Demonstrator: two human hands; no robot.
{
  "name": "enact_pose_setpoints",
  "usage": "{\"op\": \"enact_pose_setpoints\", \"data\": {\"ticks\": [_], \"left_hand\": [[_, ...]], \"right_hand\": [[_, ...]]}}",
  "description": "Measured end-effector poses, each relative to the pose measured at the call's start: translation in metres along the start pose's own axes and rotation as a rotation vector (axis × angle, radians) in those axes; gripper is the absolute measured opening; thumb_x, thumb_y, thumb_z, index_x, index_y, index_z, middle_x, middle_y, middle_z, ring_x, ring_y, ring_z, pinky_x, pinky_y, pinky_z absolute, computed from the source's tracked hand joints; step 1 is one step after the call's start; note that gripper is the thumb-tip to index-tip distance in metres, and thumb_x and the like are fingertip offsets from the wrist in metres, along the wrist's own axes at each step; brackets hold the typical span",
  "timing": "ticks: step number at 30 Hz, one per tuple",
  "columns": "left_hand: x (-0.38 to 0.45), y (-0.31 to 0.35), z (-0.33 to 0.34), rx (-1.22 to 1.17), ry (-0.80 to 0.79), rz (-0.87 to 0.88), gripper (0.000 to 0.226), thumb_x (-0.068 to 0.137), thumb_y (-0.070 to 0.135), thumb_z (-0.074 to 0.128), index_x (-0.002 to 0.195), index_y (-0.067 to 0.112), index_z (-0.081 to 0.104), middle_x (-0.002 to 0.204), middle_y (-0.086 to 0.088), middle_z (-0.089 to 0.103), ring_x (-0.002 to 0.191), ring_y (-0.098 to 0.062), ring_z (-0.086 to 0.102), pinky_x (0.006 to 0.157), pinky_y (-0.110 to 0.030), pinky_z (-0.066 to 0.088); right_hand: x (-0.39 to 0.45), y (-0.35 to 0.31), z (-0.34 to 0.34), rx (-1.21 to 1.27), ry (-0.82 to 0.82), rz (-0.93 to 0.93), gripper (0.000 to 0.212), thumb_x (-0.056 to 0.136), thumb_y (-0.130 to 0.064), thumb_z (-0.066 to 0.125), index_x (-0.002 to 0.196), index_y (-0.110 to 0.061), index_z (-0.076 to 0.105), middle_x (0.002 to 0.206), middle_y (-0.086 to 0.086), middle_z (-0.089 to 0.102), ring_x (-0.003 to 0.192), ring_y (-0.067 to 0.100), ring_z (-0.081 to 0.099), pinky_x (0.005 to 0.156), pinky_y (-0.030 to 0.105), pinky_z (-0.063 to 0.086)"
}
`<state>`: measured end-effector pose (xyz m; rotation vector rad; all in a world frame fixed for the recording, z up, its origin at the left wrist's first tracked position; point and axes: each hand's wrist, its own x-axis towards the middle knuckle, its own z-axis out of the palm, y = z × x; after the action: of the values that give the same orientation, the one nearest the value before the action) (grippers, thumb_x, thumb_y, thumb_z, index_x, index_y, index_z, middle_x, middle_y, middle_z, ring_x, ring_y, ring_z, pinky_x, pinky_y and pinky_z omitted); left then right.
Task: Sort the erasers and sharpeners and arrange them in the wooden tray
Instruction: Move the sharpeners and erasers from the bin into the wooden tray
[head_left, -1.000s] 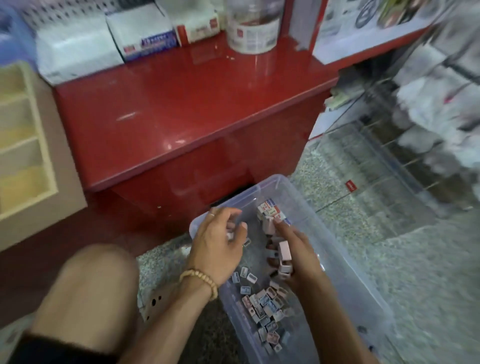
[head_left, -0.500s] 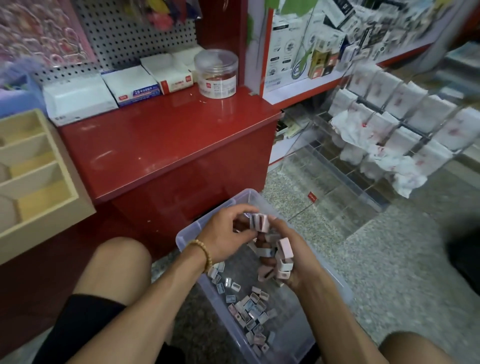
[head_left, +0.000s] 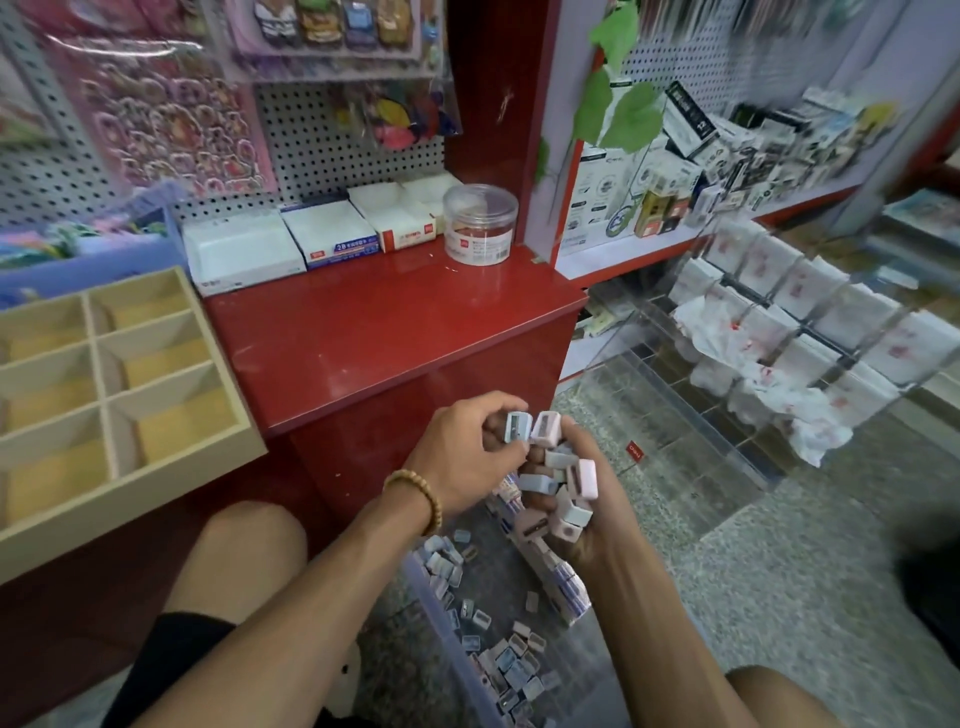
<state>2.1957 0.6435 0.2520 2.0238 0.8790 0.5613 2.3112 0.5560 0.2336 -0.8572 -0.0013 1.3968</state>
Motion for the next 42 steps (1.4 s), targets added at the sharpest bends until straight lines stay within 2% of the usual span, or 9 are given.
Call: {"op": "enact_pose_setpoints", "data": {"ticks": [2, 8, 14, 20, 25, 28, 32, 37, 42], "left_hand": [[-0.003, 0.001, -0.014, -0.001, 0.027, -0.008, 0.03, 0.082, 0.025, 0.071, 0.111, 0.029, 0.067, 0.08, 0.011, 0.068, 0.067, -0.002, 0.061, 0.067, -0.024, 0.055], [-0.02, -0.006, -0.071, -0.084, 0.18, -0.019, 0.025, 0.078, 0.016, 0.078, 0.098, 0.027, 0.068, 0.07, 0.01, 0.06, 0.056, 0.003, 0.049, 0.059, -0.016, 0.044], [-0.047, -0.034, -0.145, -0.135, 0.39, -0.049, 0.03, 0.077, 0.009, 0.078, 0.094, 0.032, 0.067, 0.068, 0.009, 0.053, 0.056, -0.003, 0.046, 0.062, -0.022, 0.046], [-0.08, -0.083, -0.219, -0.012, 0.545, -0.131, 0.034, 0.078, 0.007, 0.075, 0.1, 0.032, 0.069, 0.066, 0.012, 0.053, 0.057, -0.004, 0.049, 0.062, -0.016, 0.043], [-0.102, -0.117, -0.256, 0.203, 0.587, -0.255, 0.032, 0.072, 0.008, 0.077, 0.097, 0.024, 0.065, 0.068, 0.01, 0.056, 0.061, -0.006, 0.052, 0.067, -0.028, 0.048], [-0.114, -0.134, -0.271, 0.493, 0.519, -0.338, 0.021, 0.072, 0.014, 0.075, 0.086, 0.026, 0.064, 0.079, 0.01, 0.061, 0.076, -0.016, 0.062, 0.072, -0.031, 0.051], [-0.114, -0.146, -0.268, 0.834, 0.214, -0.427, 0.016, 0.084, 0.032, 0.067, 0.099, 0.028, 0.066, 0.103, 0.004, 0.059, 0.097, -0.023, 0.062, 0.078, -0.035, 0.052], [-0.106, -0.151, -0.269, 0.842, 0.108, -0.458, 0.034, 0.08, 0.05, 0.071, 0.108, 0.031, 0.067, 0.112, 0.006, 0.061, 0.104, -0.02, 0.061, 0.084, -0.033, 0.051], [-0.111, -0.151, -0.27, 0.888, 0.132, -0.422, 0.034, 0.089, 0.036, 0.065, 0.122, 0.038, 0.062, 0.121, 0.006, 0.062, 0.109, -0.019, 0.059, 0.092, -0.031, 0.048]], "right_hand": [[0.003, -0.001, 0.011, -0.033, 0.008, -0.024, 0.05, 0.1, -0.04, 0.051, 0.063, -0.01, 0.066, 0.054, 0.001, 0.05, 0.033, 0.01, 0.046, 0.028, 0.02, 0.036], [0.021, 0.01, 0.065, -0.106, -0.077, 0.016, 0.033, 0.096, -0.042, 0.056, 0.08, -0.013, 0.054, 0.059, -0.001, 0.042, 0.035, 0.008, 0.041, 0.031, 0.019, 0.034], [0.04, 0.042, 0.145, -0.116, -0.218, 0.087, 0.028, 0.086, -0.038, 0.059, 0.075, -0.013, 0.056, 0.056, -0.004, 0.041, 0.032, 0.006, 0.039, 0.028, 0.016, 0.031], [0.081, 0.089, 0.208, -0.156, -0.314, 0.175, 0.032, 0.097, -0.039, 0.053, 0.078, -0.014, 0.056, 0.057, -0.004, 0.045, 0.036, 0.008, 0.041, 0.03, 0.019, 0.035], [0.112, 0.127, 0.241, -0.269, -0.272, 0.205, 0.029, 0.095, -0.039, 0.062, 0.081, -0.014, 0.057, 0.059, -0.005, 0.044, 0.037, 0.01, 0.041, 0.033, 0.02, 0.035], [0.122, 0.146, 0.253, -0.326, -0.231, 0.193, 0.026, 0.093, -0.038, 0.065, 0.085, -0.014, 0.061, 0.068, -0.001, 0.045, 0.042, 0.01, 0.041, 0.035, 0.021, 0.035], [0.121, 0.159, 0.264, -0.371, -0.172, 0.16, 0.025, 0.095, -0.034, 0.063, 0.083, -0.012, 0.063, 0.066, 0.002, 0.046, 0.041, 0.011, 0.041, 0.035, 0.02, 0.034], [0.122, 0.166, 0.259, -0.412, -0.126, 0.174, 0.023, 0.096, -0.034, 0.062, 0.086, -0.013, 0.061, 0.063, 0.0, 0.047, 0.041, 0.011, 0.04, 0.036, 0.02, 0.034], [0.123, 0.167, 0.255, -0.423, -0.128, 0.152, 0.024, 0.097, -0.035, 0.061, 0.09, -0.013, 0.064, 0.062, 0.0, 0.05, 0.043, 0.011, 0.041, 0.037, 0.021, 0.034]]}}
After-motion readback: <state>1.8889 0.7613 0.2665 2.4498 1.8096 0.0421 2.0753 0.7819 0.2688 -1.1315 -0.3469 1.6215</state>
